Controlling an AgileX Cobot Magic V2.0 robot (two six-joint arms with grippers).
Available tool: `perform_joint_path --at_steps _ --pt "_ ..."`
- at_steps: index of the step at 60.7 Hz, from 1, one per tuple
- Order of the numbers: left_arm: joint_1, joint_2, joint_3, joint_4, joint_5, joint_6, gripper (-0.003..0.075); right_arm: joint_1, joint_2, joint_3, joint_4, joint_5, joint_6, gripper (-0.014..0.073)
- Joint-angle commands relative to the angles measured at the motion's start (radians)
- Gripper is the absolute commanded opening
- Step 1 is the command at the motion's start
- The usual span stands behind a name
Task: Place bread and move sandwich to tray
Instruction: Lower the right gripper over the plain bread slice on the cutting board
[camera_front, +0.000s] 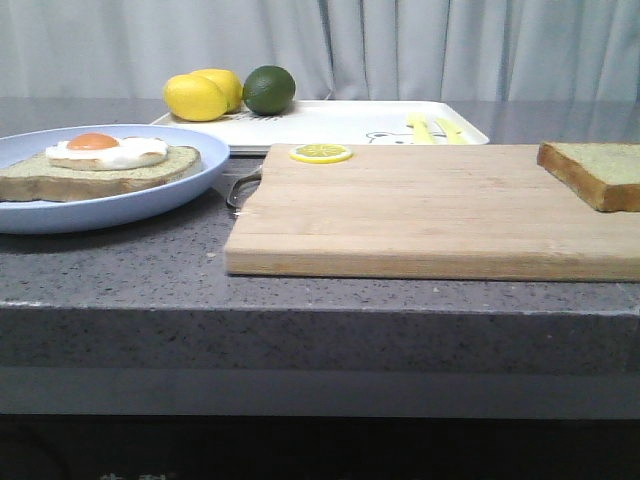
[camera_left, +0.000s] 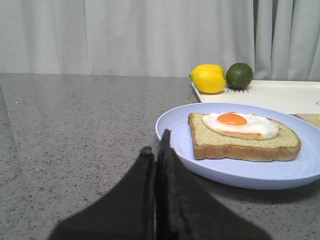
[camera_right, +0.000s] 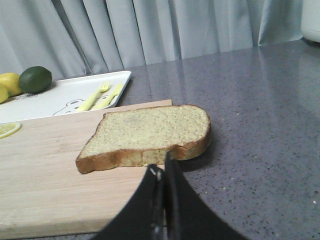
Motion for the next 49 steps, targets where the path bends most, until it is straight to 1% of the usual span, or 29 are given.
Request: perform_joint_path --at_steps 1,29,34,49 --pt "0.003 -0.021 0.001 0.0 -0.083 0.001 -0.002 -0.001 -0.019 -0.003 -0.015 -0.085 -0.002 -0.0066" --pt "0.003 -0.021 0.001 0.0 -0.083 0.001 -0.002 -0.001 -0.019 -0.003 -0.015 -0.085 -0.002 -0.0066" --pt "0.003 -0.021 0.001 0.021 -0.129 0.004 -0.002 -0.001 -0.019 -0.003 -0.015 -0.085 -0.002 -0.0066" --pt "0.003 -0.021 0.001 0.021 -0.143 0.004 -0.002 -0.001 -0.019 -0.003 -0.021 -0.104 -0.003 -0.0066"
